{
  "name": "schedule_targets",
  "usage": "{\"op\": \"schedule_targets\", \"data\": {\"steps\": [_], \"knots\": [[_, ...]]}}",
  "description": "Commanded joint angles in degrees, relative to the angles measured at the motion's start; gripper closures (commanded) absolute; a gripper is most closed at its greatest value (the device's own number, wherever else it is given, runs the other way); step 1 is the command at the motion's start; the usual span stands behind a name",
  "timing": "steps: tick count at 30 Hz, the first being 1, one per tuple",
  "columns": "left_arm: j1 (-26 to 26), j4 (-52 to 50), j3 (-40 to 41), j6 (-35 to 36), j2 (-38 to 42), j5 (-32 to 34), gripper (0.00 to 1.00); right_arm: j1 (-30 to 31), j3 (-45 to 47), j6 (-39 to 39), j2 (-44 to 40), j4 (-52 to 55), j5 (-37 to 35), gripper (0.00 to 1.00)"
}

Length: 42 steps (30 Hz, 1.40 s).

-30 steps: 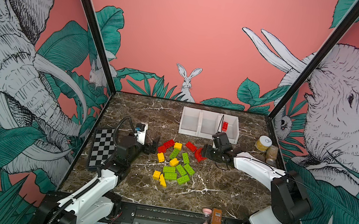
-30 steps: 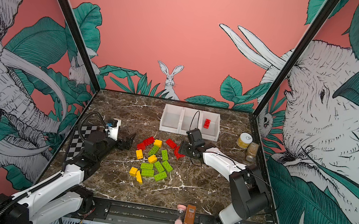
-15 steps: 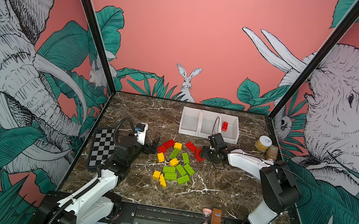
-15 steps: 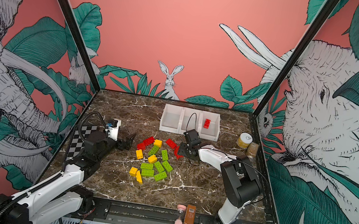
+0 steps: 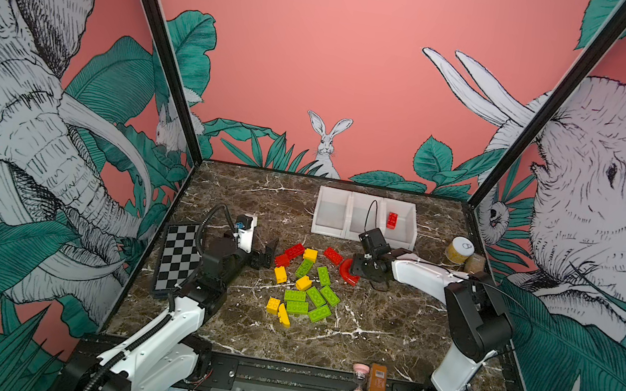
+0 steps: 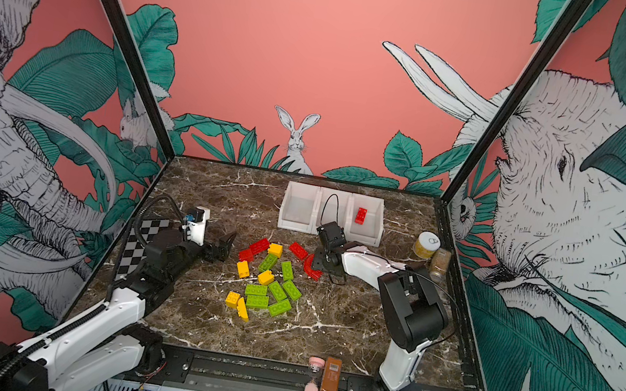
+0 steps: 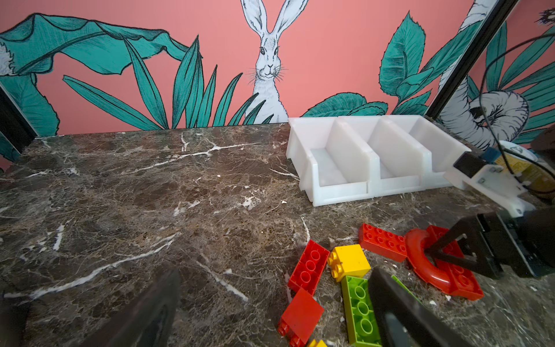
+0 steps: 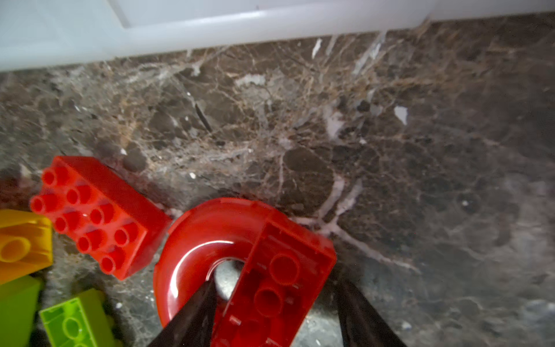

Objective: Sort the legos into containers by color
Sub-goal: Pick up the lego from the center of the table.

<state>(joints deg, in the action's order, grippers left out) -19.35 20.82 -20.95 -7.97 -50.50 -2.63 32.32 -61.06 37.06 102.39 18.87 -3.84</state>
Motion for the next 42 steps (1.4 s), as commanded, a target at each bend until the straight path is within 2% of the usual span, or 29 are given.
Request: {"op": "schedule_targets", "data": {"steps": [1,8,17,27,31,38,42], "knots": [[-0.1,-0.4,0.2,0.3,0.9,0.2,0.02,0.1,-1.2,-3.4,0.0,5.3,-3.9,0.41],[-0.1,-0.4,0.2,0.4,0.8,0.2,0.02,0.2,-1.4,-4.0,1.5,1.8,0.5,0.47],[-0.2,-0.4,0.2,0.2,0.7,0.3,0.02,0.2,-1.9,-6.5,1.7,3.0,-0.6,0.59],[-0.2,-0.4,0.3,0.7,0.9,0.8,0.02,0.0,-0.7,-9.5,-2.4,2.9,-1.3,0.73],[-0.2,-0.2,0.3,0.4,0.4,0.9,0.02,-1.1,-2.1,-12.2,-5.3,5.1,0.5,0.77],[-0.2,-0.9,0.2,0.8,0.3,2.0,0.02,-8.3,-5.0,-17.8,-12.7,9.6,6.6,0.82],[-0.2,-0.9,0.2,0.8,0.4,2.1,0.01,-14.0,-9.9,-21.6,-12.8,12.6,7.3,0.83]]}}
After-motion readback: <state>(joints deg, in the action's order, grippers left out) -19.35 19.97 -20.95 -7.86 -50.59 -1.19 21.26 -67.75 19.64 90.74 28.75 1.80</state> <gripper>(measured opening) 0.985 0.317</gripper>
